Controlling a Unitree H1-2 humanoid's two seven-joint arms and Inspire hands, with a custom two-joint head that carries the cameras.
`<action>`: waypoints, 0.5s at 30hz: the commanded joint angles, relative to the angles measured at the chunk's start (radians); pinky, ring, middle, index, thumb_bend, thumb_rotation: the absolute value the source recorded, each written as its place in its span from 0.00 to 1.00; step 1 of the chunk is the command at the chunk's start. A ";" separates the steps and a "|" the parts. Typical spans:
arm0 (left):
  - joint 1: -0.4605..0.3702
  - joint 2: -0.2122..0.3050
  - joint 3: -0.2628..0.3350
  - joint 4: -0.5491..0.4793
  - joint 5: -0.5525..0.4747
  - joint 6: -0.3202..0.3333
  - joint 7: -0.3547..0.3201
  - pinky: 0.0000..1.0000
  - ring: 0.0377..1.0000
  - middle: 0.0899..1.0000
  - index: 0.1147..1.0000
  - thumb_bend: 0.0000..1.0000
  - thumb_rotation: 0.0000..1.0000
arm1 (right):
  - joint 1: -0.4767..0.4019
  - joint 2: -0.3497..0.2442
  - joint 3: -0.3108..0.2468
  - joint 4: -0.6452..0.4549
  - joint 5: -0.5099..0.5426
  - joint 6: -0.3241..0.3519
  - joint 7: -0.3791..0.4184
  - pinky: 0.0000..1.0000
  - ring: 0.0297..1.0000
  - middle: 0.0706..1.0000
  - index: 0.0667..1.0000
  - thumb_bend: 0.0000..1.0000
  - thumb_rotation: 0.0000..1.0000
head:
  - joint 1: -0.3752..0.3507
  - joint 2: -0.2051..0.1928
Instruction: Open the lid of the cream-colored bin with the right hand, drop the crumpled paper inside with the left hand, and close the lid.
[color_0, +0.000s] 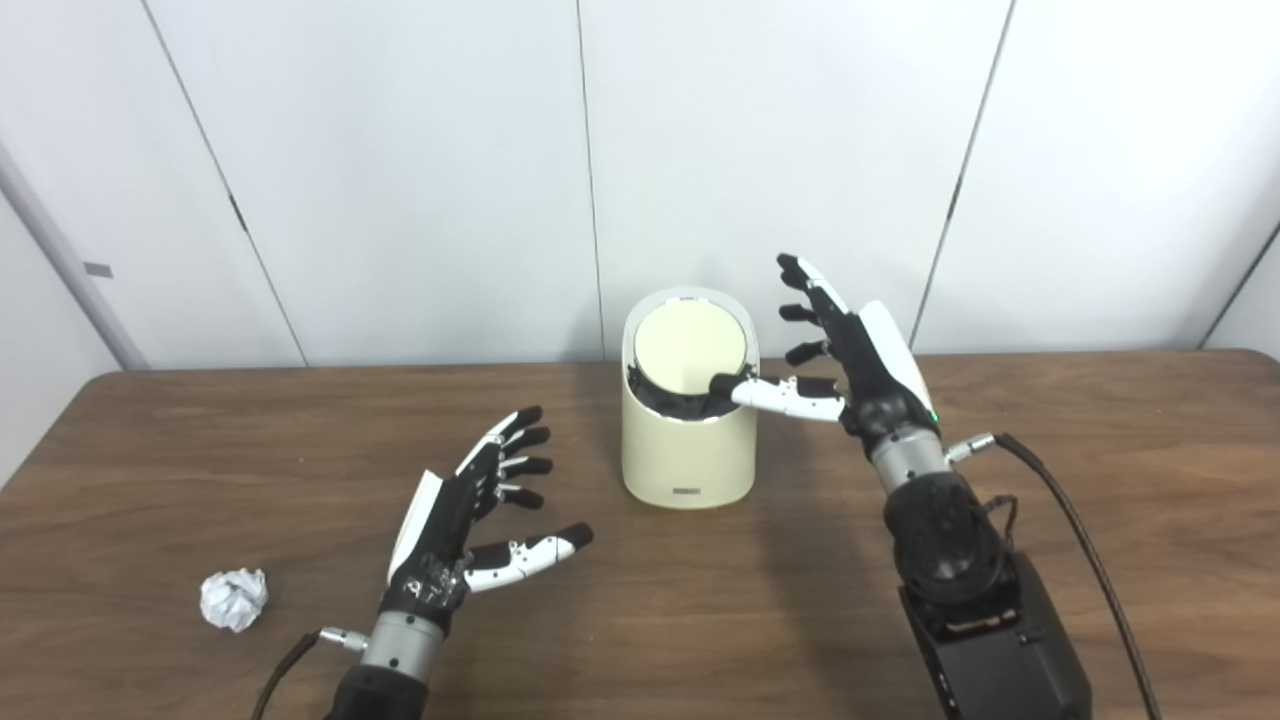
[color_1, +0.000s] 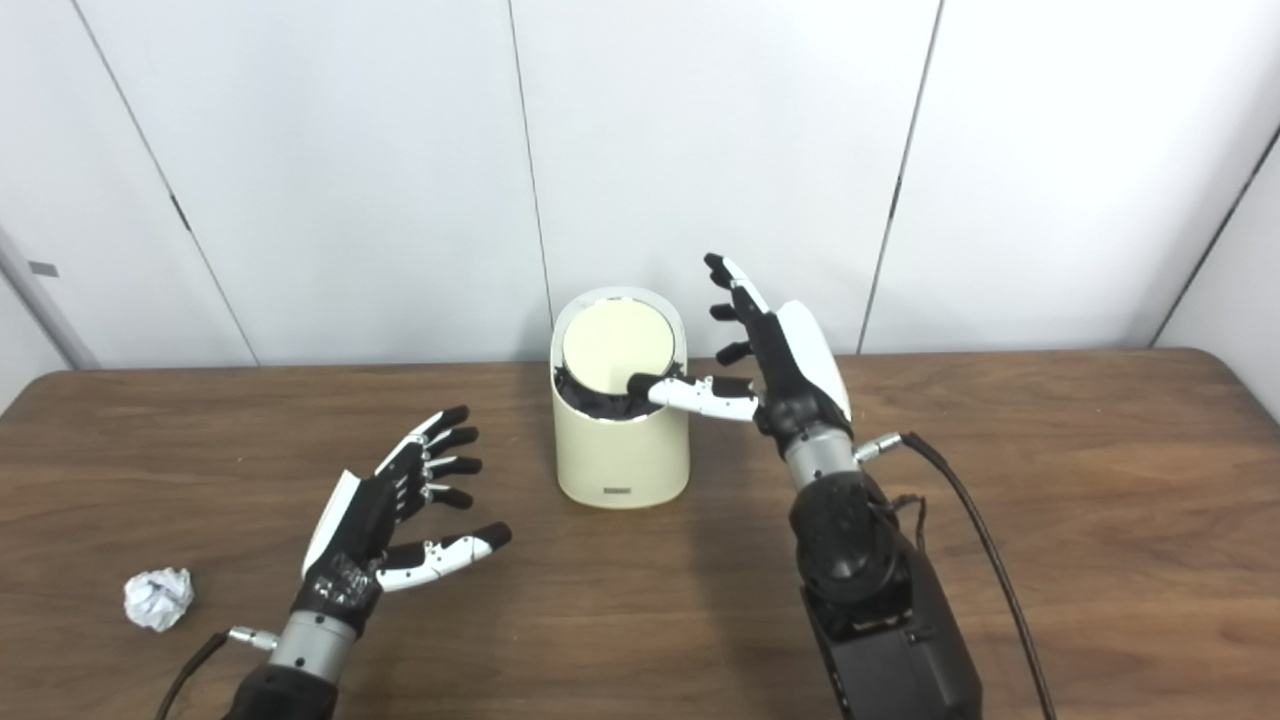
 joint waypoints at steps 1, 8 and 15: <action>-0.022 0.006 0.004 -0.027 0.003 -0.026 0.007 0.63 0.76 0.85 0.90 0.77 0.13 | -0.066 -0.008 0.003 -0.011 -0.014 0.000 0.001 0.65 0.84 0.92 0.94 0.86 0.42 | -0.001 0.001; -0.021 0.008 0.007 -0.029 -0.007 -0.027 0.006 0.64 0.76 0.85 0.90 0.77 0.14 | -0.122 -0.002 0.008 0.038 -0.027 0.022 -0.010 0.76 0.89 0.92 0.93 0.87 0.40 | 0.005 0.002; -0.020 0.007 0.007 -0.028 -0.008 -0.028 0.007 0.63 0.76 0.85 0.90 0.77 0.14 | -0.168 -0.002 0.030 0.095 -0.057 0.040 -0.013 0.69 0.85 0.90 0.91 0.89 0.43 | 0.005 0.002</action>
